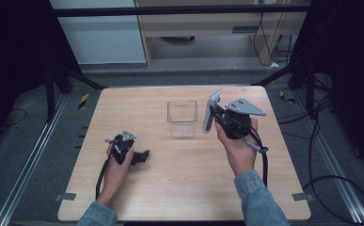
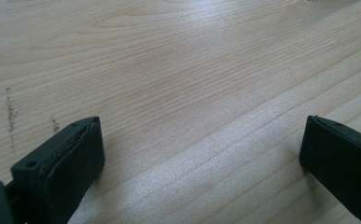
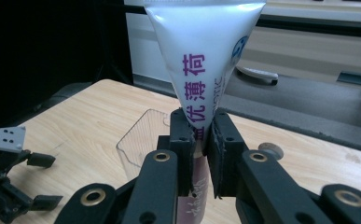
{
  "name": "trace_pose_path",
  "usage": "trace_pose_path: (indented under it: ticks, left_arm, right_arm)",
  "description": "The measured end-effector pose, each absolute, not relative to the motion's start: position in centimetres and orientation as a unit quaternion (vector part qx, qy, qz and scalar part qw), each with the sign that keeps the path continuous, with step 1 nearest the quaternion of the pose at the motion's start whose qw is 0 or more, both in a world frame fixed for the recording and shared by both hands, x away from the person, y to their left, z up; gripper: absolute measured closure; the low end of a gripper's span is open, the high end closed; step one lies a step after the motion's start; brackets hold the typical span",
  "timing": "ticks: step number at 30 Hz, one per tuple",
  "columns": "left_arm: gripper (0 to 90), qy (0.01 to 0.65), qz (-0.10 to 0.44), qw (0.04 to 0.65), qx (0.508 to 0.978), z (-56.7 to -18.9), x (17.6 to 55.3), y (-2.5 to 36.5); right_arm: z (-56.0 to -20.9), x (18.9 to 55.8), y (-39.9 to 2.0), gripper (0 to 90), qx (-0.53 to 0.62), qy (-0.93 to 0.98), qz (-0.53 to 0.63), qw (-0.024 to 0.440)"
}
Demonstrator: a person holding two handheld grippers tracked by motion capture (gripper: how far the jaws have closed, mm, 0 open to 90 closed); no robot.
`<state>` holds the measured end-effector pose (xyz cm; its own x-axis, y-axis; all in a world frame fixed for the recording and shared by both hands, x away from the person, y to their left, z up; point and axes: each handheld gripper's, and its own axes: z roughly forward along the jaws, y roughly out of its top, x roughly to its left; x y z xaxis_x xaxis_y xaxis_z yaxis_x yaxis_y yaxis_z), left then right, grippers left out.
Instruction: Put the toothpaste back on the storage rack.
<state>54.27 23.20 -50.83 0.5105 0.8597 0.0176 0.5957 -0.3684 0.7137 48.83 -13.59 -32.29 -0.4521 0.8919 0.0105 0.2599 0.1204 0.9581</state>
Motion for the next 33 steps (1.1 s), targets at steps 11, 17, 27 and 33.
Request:
trace_pose_path:
  ticks: [11, 17, 27, 33]
  left_arm:
    - [0.0, 0.454, 0.199, 0.333, 0.802, -50.8, 54.3, 23.2]
    - [0.0, 0.454, 0.199, 0.334, 0.802, -50.8, 54.3, 23.2]
    - [0.0, 0.454, 0.199, 0.334, 0.802, -50.8, 54.3, 23.2]
    - [0.0, 0.453, 0.199, 0.333, 0.802, -50.8, 54.3, 23.2]
  right_arm:
    - [-30.6, 49.7, -13.6, 81.0, 0.418, 0.682, 0.509, 0.318]
    - [-29.7, 50.5, -13.8, 81.0, 0.420, 0.681, 0.508, 0.319]
    - [-28.4, 51.8, -13.0, 81.0, 0.415, 0.681, 0.508, 0.326]
    - [-27.6, 52.5, -12.5, 81.1, 0.412, 0.680, 0.510, 0.327]
